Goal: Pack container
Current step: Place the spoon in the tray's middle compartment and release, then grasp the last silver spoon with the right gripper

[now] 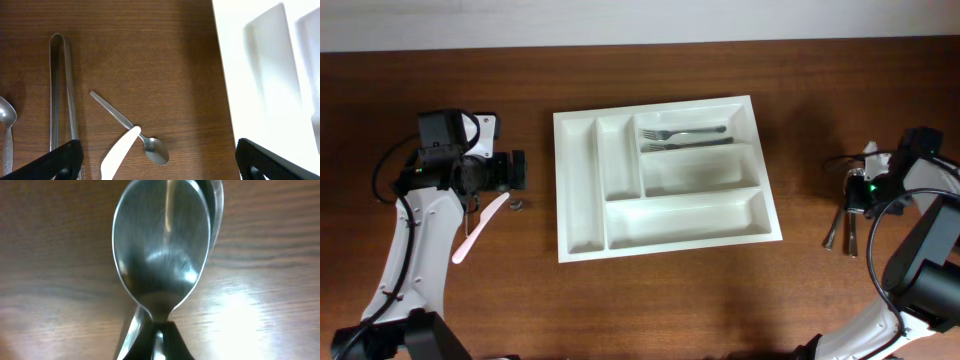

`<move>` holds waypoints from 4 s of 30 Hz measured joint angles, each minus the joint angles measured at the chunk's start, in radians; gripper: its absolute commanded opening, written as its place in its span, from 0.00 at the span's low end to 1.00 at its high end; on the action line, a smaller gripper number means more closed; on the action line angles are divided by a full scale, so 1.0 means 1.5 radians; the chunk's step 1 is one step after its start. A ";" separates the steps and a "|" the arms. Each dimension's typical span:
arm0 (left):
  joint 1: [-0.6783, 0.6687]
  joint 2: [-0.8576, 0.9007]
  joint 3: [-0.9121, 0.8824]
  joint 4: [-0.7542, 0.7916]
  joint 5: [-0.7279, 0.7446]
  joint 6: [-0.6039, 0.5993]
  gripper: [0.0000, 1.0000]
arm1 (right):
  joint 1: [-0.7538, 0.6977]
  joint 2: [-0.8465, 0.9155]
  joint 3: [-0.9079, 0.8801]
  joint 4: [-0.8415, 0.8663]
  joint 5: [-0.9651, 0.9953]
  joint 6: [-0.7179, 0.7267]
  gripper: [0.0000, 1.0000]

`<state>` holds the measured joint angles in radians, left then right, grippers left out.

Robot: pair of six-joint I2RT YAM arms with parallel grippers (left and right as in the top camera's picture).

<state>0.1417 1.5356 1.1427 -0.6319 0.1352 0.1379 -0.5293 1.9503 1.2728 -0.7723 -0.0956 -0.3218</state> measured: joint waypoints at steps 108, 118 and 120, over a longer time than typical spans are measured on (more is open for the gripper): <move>0.000 0.000 0.000 0.000 0.000 0.000 0.99 | 0.028 0.011 -0.008 -0.012 0.028 0.338 0.15; 0.000 0.000 0.000 0.000 0.000 0.000 0.99 | 0.029 0.011 -0.009 -0.011 0.026 0.342 0.04; 0.000 0.000 0.000 0.000 0.000 0.000 0.99 | 0.029 0.011 -0.009 -0.012 0.026 0.342 0.04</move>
<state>0.1417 1.5356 1.1427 -0.6319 0.1352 0.1379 -0.4862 1.9675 1.2591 -0.7898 -0.0566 0.1917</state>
